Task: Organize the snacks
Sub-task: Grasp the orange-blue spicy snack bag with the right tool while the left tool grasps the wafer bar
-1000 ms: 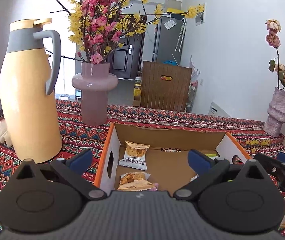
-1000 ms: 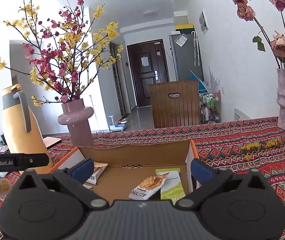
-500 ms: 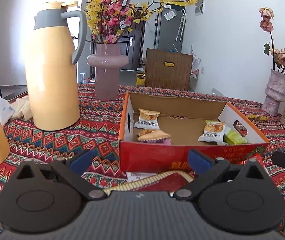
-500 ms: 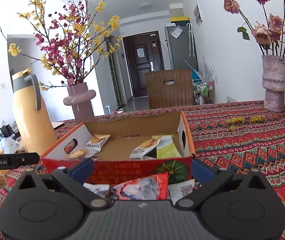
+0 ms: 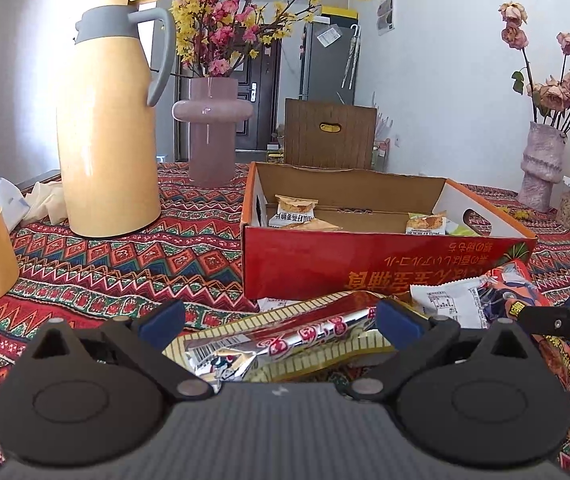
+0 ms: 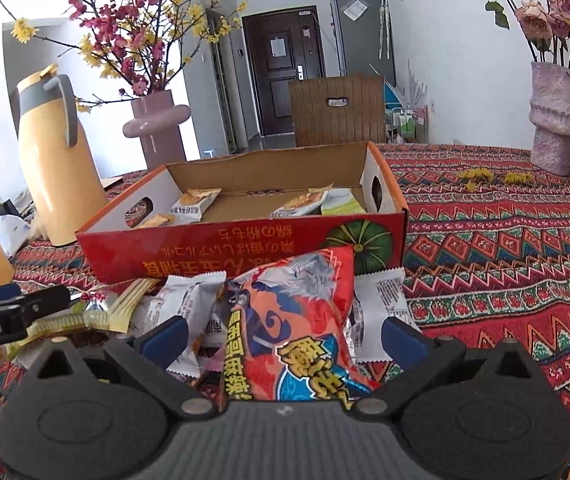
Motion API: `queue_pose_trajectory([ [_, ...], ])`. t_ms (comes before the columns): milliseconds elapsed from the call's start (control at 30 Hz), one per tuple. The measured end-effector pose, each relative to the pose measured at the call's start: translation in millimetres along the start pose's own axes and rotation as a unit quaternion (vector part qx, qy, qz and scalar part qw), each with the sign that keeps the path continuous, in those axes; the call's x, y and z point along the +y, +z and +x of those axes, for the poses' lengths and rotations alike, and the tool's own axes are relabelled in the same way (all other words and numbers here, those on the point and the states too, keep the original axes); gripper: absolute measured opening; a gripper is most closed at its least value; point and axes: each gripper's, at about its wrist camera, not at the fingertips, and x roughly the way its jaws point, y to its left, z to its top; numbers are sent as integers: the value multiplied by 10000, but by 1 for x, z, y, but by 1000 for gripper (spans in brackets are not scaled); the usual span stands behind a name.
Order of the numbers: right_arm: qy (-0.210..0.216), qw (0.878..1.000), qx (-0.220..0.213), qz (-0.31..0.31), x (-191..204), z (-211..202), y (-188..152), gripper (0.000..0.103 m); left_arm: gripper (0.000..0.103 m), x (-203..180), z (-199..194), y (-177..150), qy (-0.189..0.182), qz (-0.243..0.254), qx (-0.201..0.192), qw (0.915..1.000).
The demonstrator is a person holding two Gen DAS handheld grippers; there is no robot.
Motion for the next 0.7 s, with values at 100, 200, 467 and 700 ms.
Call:
queue_pose_trajectory([
  [100,-51,9999,80,49,1,5,0,94,103,-1,1,-2,-12,16,-35,10000],
  [200,-67,9998,147,95,1,10,0,86,103,0,2,-2,-68,-26,-13,10000],
  [467,34,9995,250,202,-1,10,-3,59,103,1,2,-3,-95,-57,5,9999],
  [700,-24,9997,-146,214,-2,-15,-1,59,103,3,1,-1,-110,-60,169,9998],
])
